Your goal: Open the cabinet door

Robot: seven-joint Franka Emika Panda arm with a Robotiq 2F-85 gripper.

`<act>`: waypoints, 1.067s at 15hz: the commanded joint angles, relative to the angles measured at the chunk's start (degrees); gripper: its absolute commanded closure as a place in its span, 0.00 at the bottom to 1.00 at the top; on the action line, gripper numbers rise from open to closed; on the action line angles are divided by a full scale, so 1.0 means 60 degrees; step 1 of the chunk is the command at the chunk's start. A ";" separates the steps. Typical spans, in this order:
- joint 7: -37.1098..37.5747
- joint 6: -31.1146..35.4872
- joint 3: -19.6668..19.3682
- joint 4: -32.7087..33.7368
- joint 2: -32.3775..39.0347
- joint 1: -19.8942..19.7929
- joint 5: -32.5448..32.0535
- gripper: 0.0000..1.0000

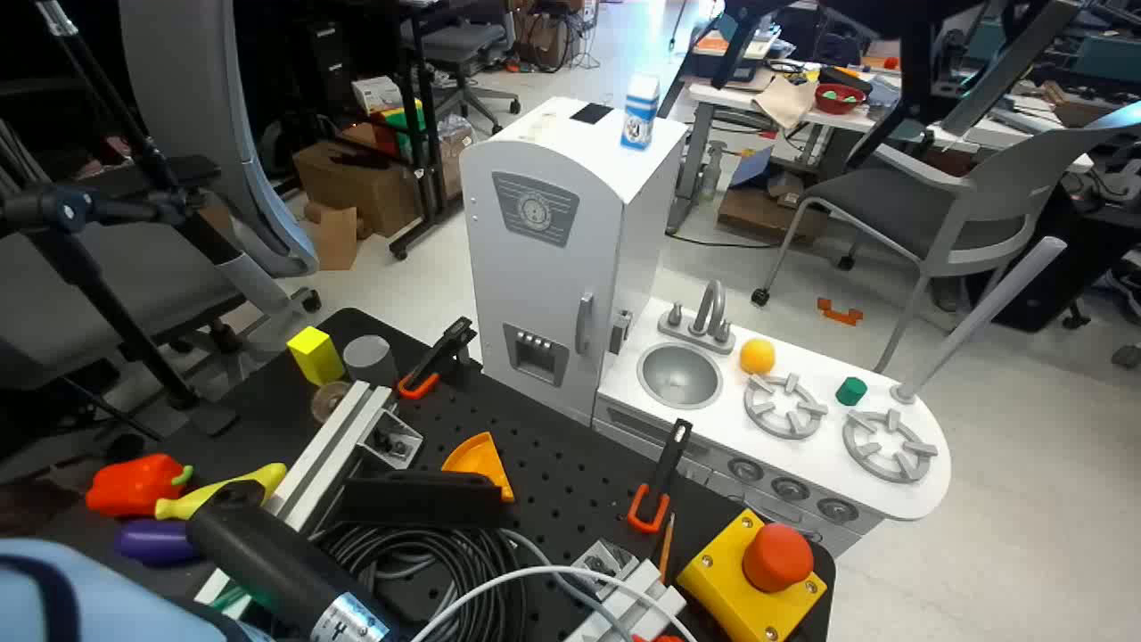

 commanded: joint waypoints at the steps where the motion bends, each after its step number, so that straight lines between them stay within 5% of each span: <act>1: -0.0143 -0.0049 0.0317 0.0022 0.0062 -0.0332 0.0187 0.00; 9: -0.0143 -0.0049 0.0317 0.0022 0.0062 -0.0332 0.0187 0.00; 15: 0.0443 0.0079 0.0740 0.1429 0.2980 0.0404 -0.0124 0.00; 16: 0.0321 0.0242 0.1137 0.1607 0.3381 0.0132 0.0177 0.00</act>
